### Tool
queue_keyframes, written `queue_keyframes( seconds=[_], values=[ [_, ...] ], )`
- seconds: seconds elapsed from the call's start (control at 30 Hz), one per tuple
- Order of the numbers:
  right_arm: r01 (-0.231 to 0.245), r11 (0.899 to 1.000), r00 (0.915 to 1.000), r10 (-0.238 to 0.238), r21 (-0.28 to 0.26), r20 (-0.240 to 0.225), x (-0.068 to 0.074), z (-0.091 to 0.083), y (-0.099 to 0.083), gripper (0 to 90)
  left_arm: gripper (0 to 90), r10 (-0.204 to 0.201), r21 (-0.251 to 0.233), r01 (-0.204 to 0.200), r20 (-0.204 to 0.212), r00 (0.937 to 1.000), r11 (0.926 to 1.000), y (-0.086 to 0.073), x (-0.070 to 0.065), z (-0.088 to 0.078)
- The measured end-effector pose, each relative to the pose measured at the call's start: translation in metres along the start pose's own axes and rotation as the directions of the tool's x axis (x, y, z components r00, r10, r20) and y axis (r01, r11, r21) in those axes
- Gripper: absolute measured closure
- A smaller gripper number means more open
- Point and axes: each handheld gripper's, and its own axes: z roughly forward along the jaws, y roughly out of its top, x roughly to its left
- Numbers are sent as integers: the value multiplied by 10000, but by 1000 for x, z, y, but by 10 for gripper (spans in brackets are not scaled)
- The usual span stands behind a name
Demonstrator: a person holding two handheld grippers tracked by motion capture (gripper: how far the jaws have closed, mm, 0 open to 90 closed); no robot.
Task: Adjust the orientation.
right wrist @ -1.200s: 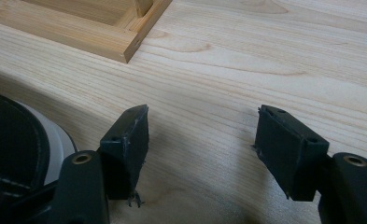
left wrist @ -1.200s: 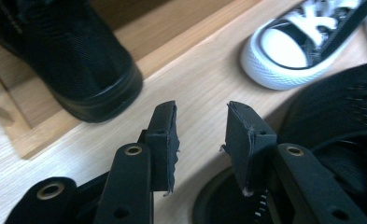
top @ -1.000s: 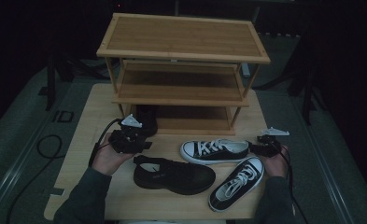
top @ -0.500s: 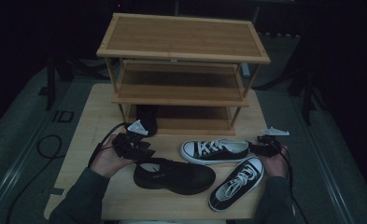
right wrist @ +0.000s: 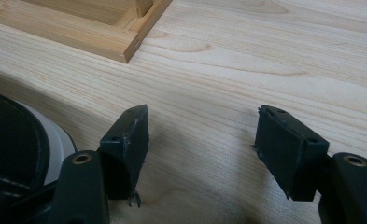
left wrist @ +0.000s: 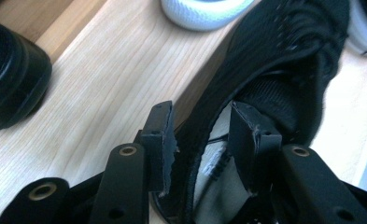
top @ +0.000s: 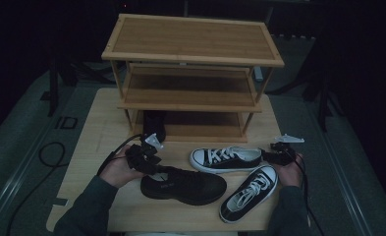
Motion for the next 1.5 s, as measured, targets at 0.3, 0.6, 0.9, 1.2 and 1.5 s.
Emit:
queue_keyframes(
  seconds=[0.3, 0.6, 0.9, 1.2, 1.5],
  values=[
    [-2, 10000, 10000, 2, 0, 0, 0, 0, 0, 348, 633, 90, 478, -98, 174, 9998, 9988, 8, 4, 14],
    [-4, 10000, 10000, 4, 2, -2, 0, 0, 0, 348, 812, 954, 926, -965, 159, 9953, 9910, 12, -3, 19],
    [-3, 10000, 10000, 3, 0, -11, 0, 0, 0, 347, 841, 1017, 1067, -1022, 96, 9948, 9890, -7, -1, 7],
    [3, 10000, 10000, -3, 3, -3, 0, 0, 0, 347, 841, -220, 785, 252, -412, 9989, 9966, -51, 17, -19],
    [3, 10000, 10000, -3, 1, 3, 0, 0, 0, 347, 840, -1752, 291, 1805, -1324, 9756, 9831, -77, 39, -34]
  ],
)
